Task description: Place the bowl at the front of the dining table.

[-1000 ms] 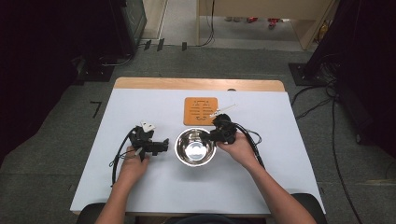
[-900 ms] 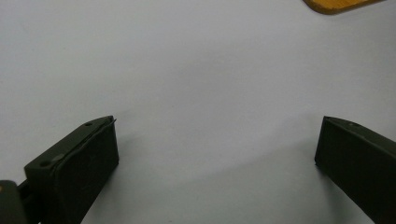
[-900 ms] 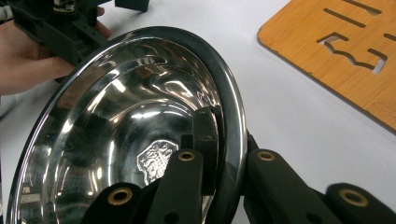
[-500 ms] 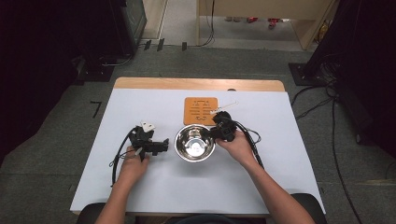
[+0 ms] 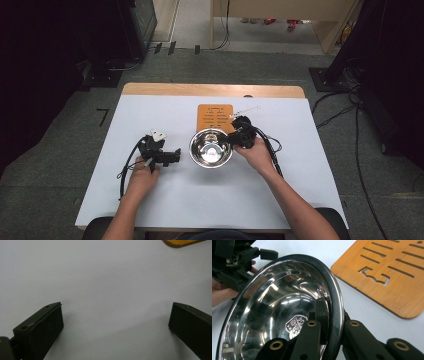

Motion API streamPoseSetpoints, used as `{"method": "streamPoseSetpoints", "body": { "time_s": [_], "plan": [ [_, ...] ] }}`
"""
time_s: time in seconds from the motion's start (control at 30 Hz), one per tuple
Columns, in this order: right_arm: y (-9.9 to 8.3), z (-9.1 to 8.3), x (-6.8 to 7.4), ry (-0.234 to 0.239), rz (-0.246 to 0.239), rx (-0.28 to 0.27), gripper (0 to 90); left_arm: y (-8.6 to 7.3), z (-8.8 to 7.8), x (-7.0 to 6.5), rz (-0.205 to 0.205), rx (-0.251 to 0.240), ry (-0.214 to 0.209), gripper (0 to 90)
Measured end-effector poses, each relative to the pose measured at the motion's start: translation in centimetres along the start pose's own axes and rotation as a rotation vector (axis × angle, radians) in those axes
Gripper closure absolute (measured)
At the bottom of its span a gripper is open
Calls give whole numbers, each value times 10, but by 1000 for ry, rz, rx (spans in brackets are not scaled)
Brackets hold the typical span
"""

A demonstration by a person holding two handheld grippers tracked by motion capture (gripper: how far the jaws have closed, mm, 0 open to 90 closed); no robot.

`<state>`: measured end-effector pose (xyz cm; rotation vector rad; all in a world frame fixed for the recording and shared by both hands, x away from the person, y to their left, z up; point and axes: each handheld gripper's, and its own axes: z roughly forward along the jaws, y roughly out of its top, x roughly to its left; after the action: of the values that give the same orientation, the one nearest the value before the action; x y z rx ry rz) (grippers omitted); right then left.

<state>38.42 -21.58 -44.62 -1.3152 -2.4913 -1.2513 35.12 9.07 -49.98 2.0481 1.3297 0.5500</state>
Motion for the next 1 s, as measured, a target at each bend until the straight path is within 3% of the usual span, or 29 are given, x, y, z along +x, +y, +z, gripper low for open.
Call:
{"method": "streamPoseSetpoints", "body": {
  "time_s": [0.37, 1.0],
  "plan": [
    [10, 1, -4, -19, -1, -12, 872, 0, 0, 0, -1, 0, 0, 0],
    [22, 10, -13, -11, 13, -27, 872, 0, 0, 0, 0, 1, 0, 0]
  ]
}}
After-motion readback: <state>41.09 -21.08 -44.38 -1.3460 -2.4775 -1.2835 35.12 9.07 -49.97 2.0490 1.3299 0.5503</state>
